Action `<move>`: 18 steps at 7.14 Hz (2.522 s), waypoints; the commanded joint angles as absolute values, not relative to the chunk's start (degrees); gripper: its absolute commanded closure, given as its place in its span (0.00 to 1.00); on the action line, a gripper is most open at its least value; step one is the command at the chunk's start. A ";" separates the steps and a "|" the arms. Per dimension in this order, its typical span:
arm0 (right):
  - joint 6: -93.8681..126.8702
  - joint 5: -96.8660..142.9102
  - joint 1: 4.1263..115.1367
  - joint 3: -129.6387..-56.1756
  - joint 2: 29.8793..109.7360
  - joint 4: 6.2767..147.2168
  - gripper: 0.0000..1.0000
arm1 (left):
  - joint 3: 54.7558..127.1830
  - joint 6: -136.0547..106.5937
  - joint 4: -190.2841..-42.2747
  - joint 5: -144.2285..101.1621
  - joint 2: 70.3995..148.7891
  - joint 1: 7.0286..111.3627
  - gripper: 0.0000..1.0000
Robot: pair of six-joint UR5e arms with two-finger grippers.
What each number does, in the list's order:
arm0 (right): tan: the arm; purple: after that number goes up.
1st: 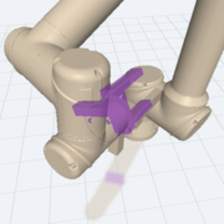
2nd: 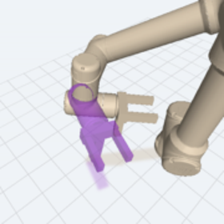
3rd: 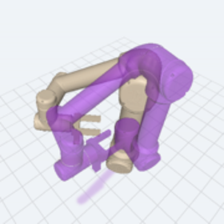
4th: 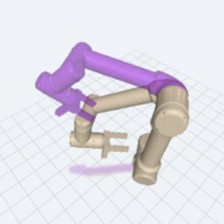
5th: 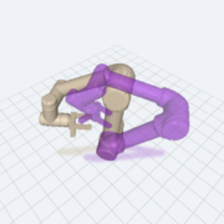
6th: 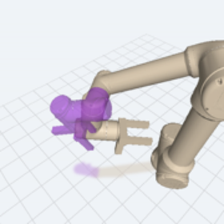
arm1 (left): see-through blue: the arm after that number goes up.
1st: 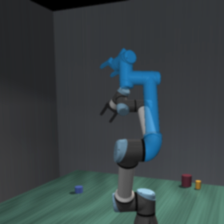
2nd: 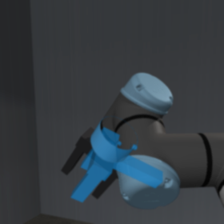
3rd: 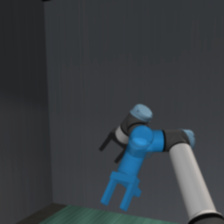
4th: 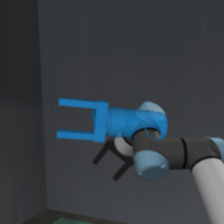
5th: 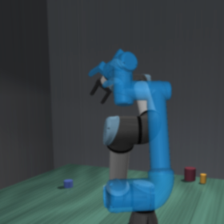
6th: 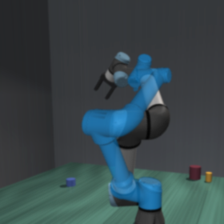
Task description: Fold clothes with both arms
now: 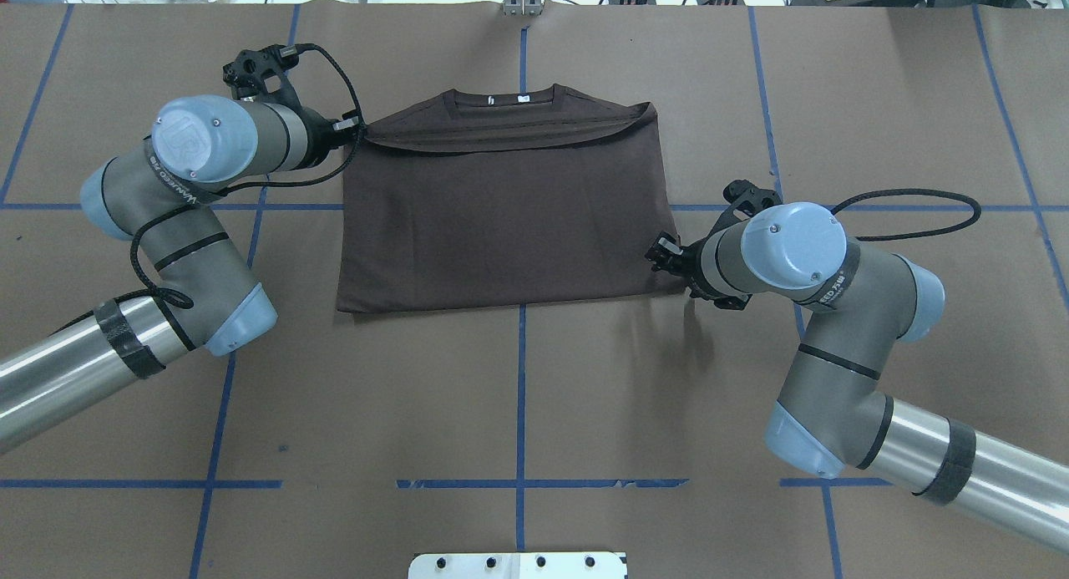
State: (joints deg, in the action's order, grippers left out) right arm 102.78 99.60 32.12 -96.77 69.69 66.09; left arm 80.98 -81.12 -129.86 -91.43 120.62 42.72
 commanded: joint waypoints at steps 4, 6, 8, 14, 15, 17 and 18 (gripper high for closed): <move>102.92 99.32 32.17 -96.77 70.58 66.01 1.00 | 81.04 -80.95 -129.20 -91.41 120.59 42.80 0.53; 107.10 99.49 32.08 -101.92 73.36 66.01 1.00 | 81.56 -81.47 -129.72 -91.84 120.76 42.72 0.53; 116.85 99.40 23.26 -117.96 81.35 66.97 1.00 | 84.45 -81.39 -129.98 -93.06 121.11 42.45 0.58; 117.07 100.64 4.90 -131.39 93.78 66.97 0.00 | 96.29 -92.00 -129.03 -102.82 116.12 39.73 0.32; 117.07 100.55 9.01 -131.48 93.69 66.97 0.00 | 98.94 -95.41 -129.02 -102.22 112.36 37.38 0.32; 116.46 101.07 19.37 -129.65 88.98 66.88 0.00 | 101.95 -99.74 -123.61 -101.35 109.61 32.81 0.32; 116.19 101.34 22.90 -127.29 87.64 66.88 0.00 | 101.78 -99.84 -120.70 -99.42 109.51 28.52 0.32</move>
State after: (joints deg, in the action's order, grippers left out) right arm 116.58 100.97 17.77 -129.59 89.89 66.90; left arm 101.36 -98.92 -124.37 -101.17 110.22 32.99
